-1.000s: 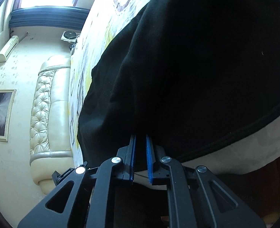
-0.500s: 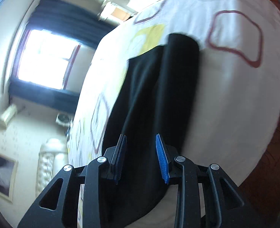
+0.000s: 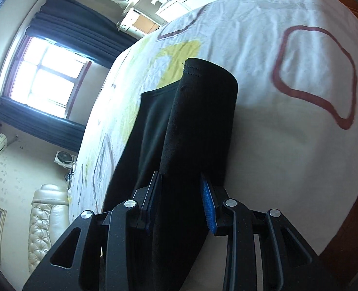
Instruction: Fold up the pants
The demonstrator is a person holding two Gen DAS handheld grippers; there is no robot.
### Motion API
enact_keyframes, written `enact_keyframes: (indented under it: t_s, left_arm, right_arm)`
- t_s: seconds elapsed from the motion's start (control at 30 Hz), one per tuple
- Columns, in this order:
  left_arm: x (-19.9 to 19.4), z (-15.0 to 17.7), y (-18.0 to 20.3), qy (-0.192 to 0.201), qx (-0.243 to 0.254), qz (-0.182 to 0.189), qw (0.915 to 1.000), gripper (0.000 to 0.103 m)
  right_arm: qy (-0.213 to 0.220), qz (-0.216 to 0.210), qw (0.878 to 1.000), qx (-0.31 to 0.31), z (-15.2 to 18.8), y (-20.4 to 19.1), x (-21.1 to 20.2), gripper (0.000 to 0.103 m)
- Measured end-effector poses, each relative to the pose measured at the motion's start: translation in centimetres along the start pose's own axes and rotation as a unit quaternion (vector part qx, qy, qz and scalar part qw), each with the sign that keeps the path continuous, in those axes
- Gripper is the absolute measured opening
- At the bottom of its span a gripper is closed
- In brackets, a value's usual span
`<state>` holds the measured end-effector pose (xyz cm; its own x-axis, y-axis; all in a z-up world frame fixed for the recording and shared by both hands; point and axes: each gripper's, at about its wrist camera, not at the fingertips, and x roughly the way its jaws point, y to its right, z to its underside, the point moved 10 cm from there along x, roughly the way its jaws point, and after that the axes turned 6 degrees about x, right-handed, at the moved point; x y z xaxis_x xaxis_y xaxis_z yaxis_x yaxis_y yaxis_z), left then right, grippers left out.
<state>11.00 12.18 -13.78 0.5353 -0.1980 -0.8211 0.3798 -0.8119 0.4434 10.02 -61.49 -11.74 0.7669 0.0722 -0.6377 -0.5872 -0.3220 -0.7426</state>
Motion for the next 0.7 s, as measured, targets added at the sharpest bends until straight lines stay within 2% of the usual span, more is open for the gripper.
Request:
enact_keyframes:
  t_s: [0.1, 0.17, 0.27, 0.3, 0.33, 0.4, 0.47, 0.57, 0.6, 0.7]
  left_arm:
    - [0.1, 0.0, 0.1, -0.001, 0.001, 0.003, 1.0, 0.047]
    - [0.1, -0.1, 0.2, -0.001, 0.004, 0.006, 1.0, 0.051]
    - [0.2, -0.1, 0.3, 0.0, 0.008, 0.003, 1.0, 0.052]
    - [0.2, -0.1, 0.4, 0.001, 0.009, 0.003, 1.0, 0.052]
    - [0.2, -0.1, 0.4, 0.001, 0.01, 0.002, 0.9999, 0.052]
    - [0.2, -0.1, 0.4, 0.0, 0.009, 0.003, 1.0, 0.053]
    - [0.3, -0.1, 0.4, 0.0, 0.006, 0.005, 1.0, 0.053]
    - [0.3, 0.0, 0.4, 0.0, 0.006, 0.004, 1.0, 0.054]
    - [0.3, 0.0, 0.4, 0.0, 0.006, 0.003, 1.0, 0.054]
    - [0.3, 0.0, 0.4, 0.0, 0.006, 0.004, 1.0, 0.055]
  right_arm:
    - [-0.016, 0.003, 0.999, -0.048, 0.6, -3.1, 2.0, 0.039]
    - [-0.021, 0.006, 0.997, -0.073, 1.0, -5.1, 3.2, 0.055]
    - [-0.031, -0.005, 0.995, -0.09, 1.1, -6.9, 4.0, 0.056]
    - [-0.028, -0.038, 0.995, -0.085, 0.9, -7.8, 3.4, 0.056]
    - [-0.022, -0.07, 0.994, -0.082, 0.5, -8.5, 2.6, 0.056]
    - [0.015, -0.07, 0.994, -0.084, -0.8, -8.5, 0.6, 0.056]
    - [0.052, -0.053, 0.995, -0.066, -2.3, -7.0, -1.0, 0.056]
    - [0.093, -0.021, 0.995, 0.006, -5.0, -2.3, -3.1, 0.056]
    - [0.1, -0.013, 0.994, 0.032, -5.6, -0.4, -3.6, 0.056]
    - [0.085, -0.005, 0.991, 0.103, -5.9, 4.3, -3.6, 0.056]
